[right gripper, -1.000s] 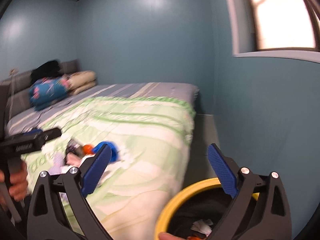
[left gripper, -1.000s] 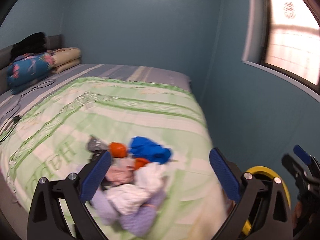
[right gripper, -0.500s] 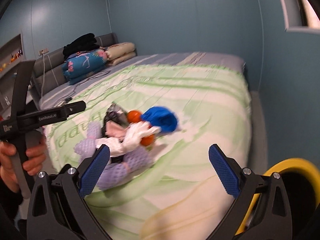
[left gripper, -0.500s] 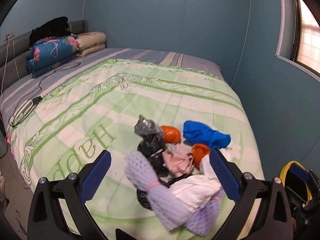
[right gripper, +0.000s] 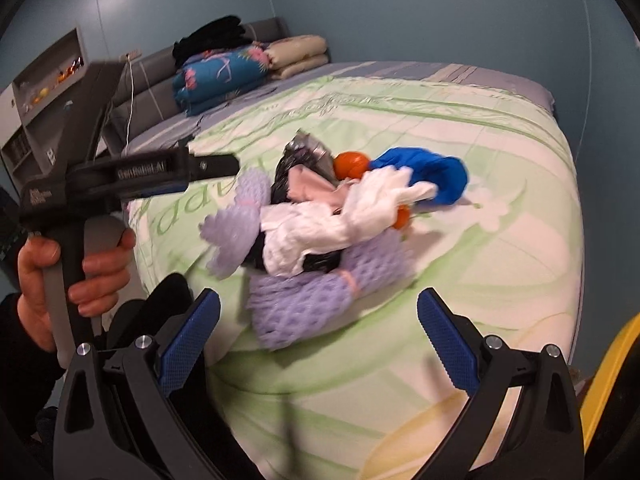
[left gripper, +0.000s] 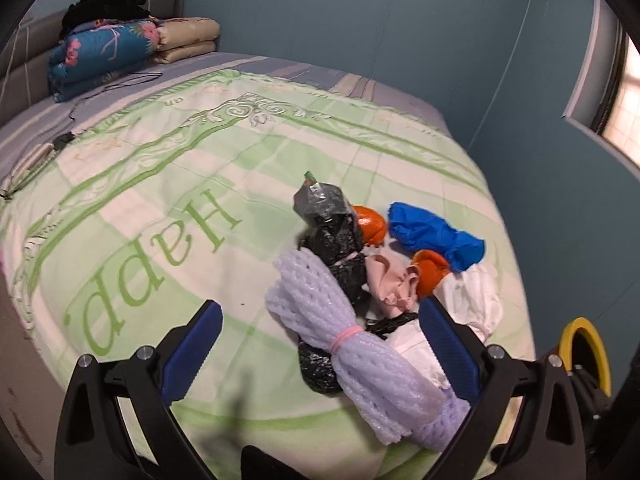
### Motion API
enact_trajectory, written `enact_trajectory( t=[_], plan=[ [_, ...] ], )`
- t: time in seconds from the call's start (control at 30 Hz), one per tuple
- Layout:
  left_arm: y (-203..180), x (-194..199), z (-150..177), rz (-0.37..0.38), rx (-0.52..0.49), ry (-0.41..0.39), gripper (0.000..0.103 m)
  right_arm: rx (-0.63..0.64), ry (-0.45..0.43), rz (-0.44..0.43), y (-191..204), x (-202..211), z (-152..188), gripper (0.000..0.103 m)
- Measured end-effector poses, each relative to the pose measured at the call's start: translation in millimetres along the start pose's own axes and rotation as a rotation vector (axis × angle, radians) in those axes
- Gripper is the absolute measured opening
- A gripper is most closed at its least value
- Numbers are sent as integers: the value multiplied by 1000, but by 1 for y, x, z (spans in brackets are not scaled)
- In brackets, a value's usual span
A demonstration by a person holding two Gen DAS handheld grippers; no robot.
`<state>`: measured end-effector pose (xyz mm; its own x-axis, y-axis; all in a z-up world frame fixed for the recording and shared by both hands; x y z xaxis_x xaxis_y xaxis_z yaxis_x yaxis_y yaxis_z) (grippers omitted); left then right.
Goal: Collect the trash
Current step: 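Return to the pile and grasp lavender foam nets with both grippers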
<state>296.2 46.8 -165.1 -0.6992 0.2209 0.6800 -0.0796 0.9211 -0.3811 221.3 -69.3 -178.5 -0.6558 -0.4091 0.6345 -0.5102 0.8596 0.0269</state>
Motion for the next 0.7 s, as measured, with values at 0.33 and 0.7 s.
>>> enact_trajectory(
  t=[0.33,0.7],
  plan=[
    [2,-18,4,-38,-31,21,95,42,72,39,8,-29,4,94],
    [7,-32,2,-25,9,36,86,53,123,66,1,-48,9,74]
  ],
)
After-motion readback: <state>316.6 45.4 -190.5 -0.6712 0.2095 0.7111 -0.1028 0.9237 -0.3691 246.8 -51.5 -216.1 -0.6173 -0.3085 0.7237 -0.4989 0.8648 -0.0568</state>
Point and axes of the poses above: each gripper's, at about its wrist camera, not at the fingertips, and x roughly against the way its jaws point, y to its left, z to its underside, the point moved 9 cm from there along -x, roughly the way its jaws point, and after that the axes turned 12 degrees about x, right-handed, at the moved point
